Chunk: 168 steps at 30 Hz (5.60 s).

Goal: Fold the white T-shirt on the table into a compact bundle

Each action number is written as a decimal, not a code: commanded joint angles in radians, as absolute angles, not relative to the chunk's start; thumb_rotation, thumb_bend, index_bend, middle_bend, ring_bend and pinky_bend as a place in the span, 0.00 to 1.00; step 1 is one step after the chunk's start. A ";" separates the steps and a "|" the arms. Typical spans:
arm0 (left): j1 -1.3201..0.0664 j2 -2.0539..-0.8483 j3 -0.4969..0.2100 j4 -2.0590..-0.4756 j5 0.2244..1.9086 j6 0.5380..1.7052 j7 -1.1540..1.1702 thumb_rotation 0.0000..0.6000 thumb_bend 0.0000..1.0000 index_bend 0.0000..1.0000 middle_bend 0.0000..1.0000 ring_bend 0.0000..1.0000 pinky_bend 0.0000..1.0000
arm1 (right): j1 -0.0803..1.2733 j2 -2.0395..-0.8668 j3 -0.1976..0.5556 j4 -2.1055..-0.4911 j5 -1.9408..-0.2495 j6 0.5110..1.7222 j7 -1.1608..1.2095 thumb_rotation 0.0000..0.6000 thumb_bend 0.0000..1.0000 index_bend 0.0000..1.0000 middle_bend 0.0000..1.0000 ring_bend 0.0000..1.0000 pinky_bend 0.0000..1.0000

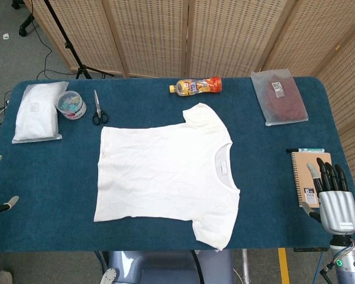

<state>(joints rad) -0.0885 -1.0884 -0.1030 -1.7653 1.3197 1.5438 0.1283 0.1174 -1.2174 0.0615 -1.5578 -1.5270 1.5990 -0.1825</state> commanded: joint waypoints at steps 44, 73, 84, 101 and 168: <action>-0.081 -1.050 -0.111 -1.800 1.294 1.488 0.116 1.00 0.00 0.00 0.00 0.00 0.00 | 0.298 -1.442 -0.210 -1.104 -2.122 1.526 0.043 1.00 0.00 0.31 0.17 0.00 0.00; -0.096 -1.065 -0.123 -1.792 1.251 1.458 0.148 1.00 0.00 0.00 0.00 0.00 0.00 | 0.427 -1.607 -0.172 -1.157 -2.055 1.365 -0.038 1.00 0.17 0.33 0.19 0.00 0.00; -0.100 -1.068 -0.116 -1.790 1.257 1.446 0.151 1.00 0.00 0.00 0.00 0.00 0.00 | 0.430 -1.580 -0.213 -1.159 -2.034 1.355 -0.010 1.00 0.45 0.57 0.19 0.00 0.00; -0.217 -1.240 0.043 -1.483 1.647 1.305 -0.120 1.00 0.07 0.33 0.00 0.00 0.00 | 0.406 -1.579 -0.231 -1.129 -2.024 1.468 0.095 1.00 0.57 0.64 0.20 0.00 0.00; -0.353 -1.294 0.162 -1.595 1.591 1.135 -0.271 1.00 0.61 0.74 0.00 0.00 0.00 | 0.422 -1.487 -0.314 -1.209 -2.091 1.542 0.232 1.00 0.67 0.66 0.24 0.01 0.04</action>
<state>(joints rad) -0.3579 -1.3472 0.1552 -1.5166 1.6237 1.1529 -0.3125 0.4165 -1.4962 -0.3076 -1.1994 -2.0822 1.5428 0.2296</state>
